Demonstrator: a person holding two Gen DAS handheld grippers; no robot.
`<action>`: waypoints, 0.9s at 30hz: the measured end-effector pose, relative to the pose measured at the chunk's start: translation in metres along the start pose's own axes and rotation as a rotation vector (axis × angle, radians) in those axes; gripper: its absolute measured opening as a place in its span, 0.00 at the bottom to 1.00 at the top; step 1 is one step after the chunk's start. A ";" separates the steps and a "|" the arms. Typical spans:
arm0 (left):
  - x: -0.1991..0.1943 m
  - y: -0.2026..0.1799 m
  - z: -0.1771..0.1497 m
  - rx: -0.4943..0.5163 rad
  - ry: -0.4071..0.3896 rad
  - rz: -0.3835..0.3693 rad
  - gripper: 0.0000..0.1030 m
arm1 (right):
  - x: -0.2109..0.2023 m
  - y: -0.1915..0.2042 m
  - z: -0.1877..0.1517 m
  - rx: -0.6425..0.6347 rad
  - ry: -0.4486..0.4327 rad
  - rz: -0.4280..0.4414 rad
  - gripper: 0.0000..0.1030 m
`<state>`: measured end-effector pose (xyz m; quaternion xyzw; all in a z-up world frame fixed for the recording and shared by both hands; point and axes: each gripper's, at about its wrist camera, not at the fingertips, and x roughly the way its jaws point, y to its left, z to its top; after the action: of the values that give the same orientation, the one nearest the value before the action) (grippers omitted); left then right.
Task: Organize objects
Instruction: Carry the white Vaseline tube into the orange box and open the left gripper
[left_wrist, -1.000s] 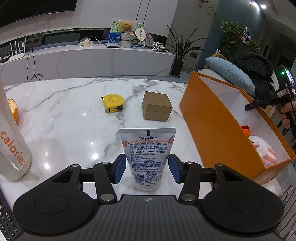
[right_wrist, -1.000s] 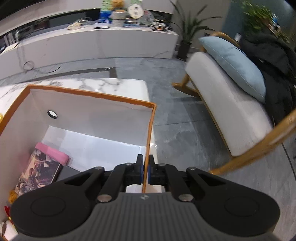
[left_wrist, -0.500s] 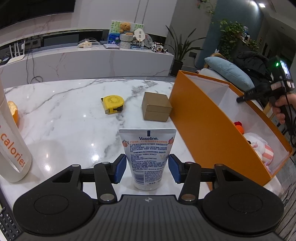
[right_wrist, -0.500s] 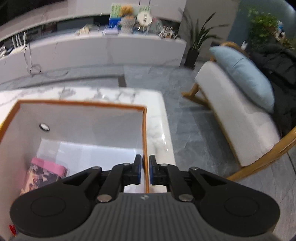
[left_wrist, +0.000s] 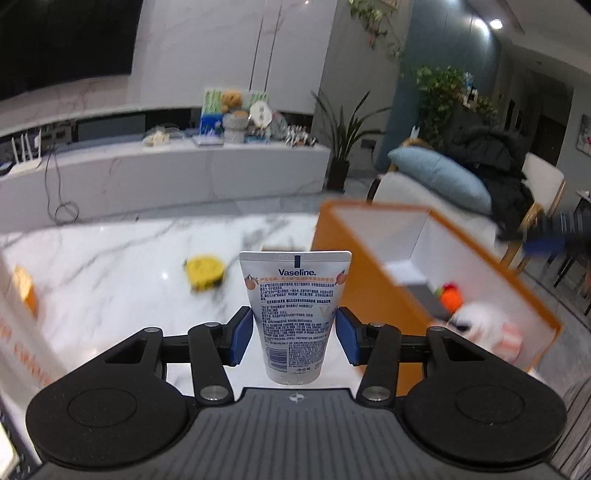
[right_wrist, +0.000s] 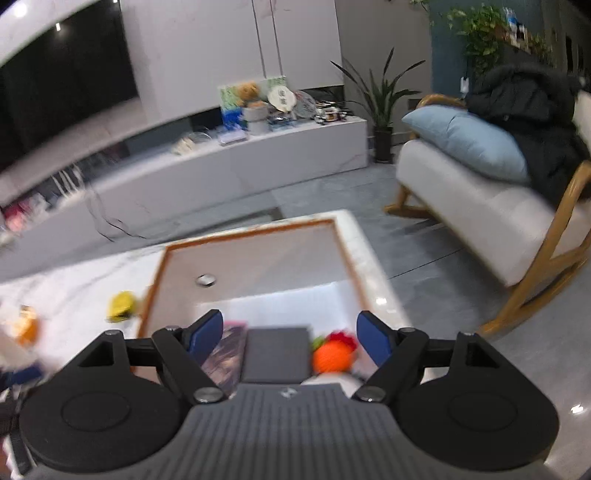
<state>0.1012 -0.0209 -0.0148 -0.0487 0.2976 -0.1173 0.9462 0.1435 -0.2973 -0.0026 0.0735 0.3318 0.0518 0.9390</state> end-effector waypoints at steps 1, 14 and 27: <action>0.002 -0.004 0.008 -0.001 -0.007 -0.009 0.56 | 0.000 -0.004 -0.007 0.026 0.007 0.025 0.78; 0.154 -0.119 0.105 0.041 0.158 -0.092 0.55 | -0.015 -0.081 -0.017 0.387 -0.017 0.093 0.78; 0.243 -0.180 0.078 -0.031 0.220 0.054 0.55 | -0.029 -0.102 -0.025 0.462 -0.033 0.166 0.78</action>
<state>0.3043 -0.2542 -0.0556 -0.0421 0.4027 -0.0920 0.9097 0.1107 -0.3994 -0.0216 0.3142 0.3124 0.0501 0.8951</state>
